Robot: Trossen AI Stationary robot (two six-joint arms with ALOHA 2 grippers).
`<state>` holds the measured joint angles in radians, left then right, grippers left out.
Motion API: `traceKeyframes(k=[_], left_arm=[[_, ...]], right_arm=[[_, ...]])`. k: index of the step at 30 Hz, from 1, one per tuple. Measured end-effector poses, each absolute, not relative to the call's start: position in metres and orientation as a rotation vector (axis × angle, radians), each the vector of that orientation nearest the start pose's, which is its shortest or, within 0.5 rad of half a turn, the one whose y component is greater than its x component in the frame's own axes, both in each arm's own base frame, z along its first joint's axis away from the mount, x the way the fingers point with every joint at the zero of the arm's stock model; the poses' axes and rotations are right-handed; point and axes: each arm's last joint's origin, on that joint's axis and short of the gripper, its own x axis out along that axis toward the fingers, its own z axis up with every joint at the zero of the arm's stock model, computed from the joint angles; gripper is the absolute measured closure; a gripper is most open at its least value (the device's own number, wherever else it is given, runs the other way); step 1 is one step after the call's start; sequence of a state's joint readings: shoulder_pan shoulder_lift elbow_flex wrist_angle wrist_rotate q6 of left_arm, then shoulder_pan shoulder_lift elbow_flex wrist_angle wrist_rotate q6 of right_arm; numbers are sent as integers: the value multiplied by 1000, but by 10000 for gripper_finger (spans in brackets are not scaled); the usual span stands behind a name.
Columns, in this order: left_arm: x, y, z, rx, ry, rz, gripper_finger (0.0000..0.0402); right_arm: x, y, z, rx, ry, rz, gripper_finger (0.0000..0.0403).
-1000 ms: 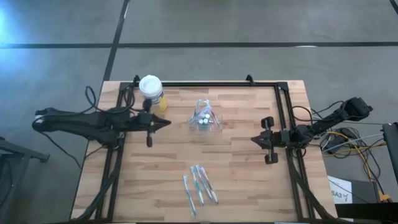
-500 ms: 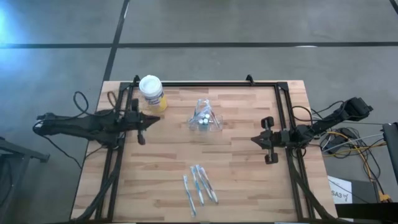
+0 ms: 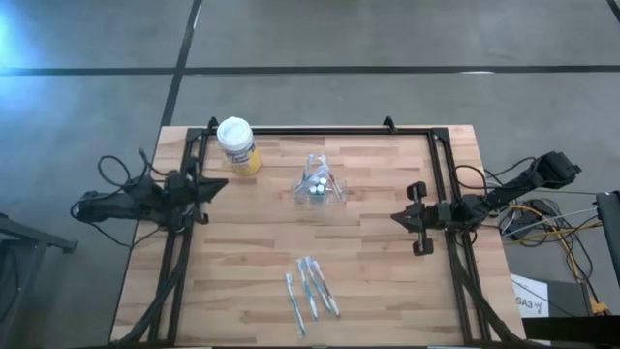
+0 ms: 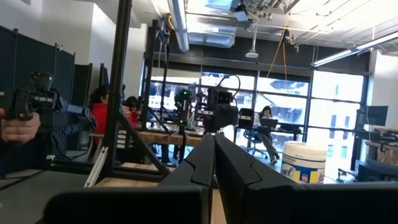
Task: Pick & Place toothbrushing station
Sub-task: Put the blue toothbrush into the left section of the transparent organizer
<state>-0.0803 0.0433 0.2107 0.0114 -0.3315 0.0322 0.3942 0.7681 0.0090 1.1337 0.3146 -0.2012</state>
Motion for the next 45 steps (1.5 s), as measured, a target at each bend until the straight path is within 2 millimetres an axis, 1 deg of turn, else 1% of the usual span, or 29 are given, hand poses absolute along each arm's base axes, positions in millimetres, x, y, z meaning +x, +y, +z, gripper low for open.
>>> traceKeyframes(k=[1,3,8,13,17,23,28,36,41,45], left_arm=[[81,3,231,-12,-185,255,399],[81,3,223,-10,-155,253,398],[82,3,216,-7,-126,265,398],[86,3,205,-1,-87,263,397],[89,3,192,14,-45,262,395],[94,1,178,35,-31,212,398],[94,1,175,39,-23,207,391],[95,-1,174,39,-23,166,397],[95,-1,174,20,-25,165,383],[95,-1,174,16,-25,165,380]], right_arm=[[131,45,197,-69,-357,43,394],[131,45,197,-69,-357,43,394],[131,45,197,-70,-356,42,394],[131,45,197,-70,-356,42,394],[131,45,197,-70,-355,43,394],[131,45,196,-72,-350,43,394],[131,45,195,-76,-342,44,394],[132,45,194,-85,-329,44,394],[134,46,186,-64,-243,59,394],[136,47,191,-60,-262,52,394]])
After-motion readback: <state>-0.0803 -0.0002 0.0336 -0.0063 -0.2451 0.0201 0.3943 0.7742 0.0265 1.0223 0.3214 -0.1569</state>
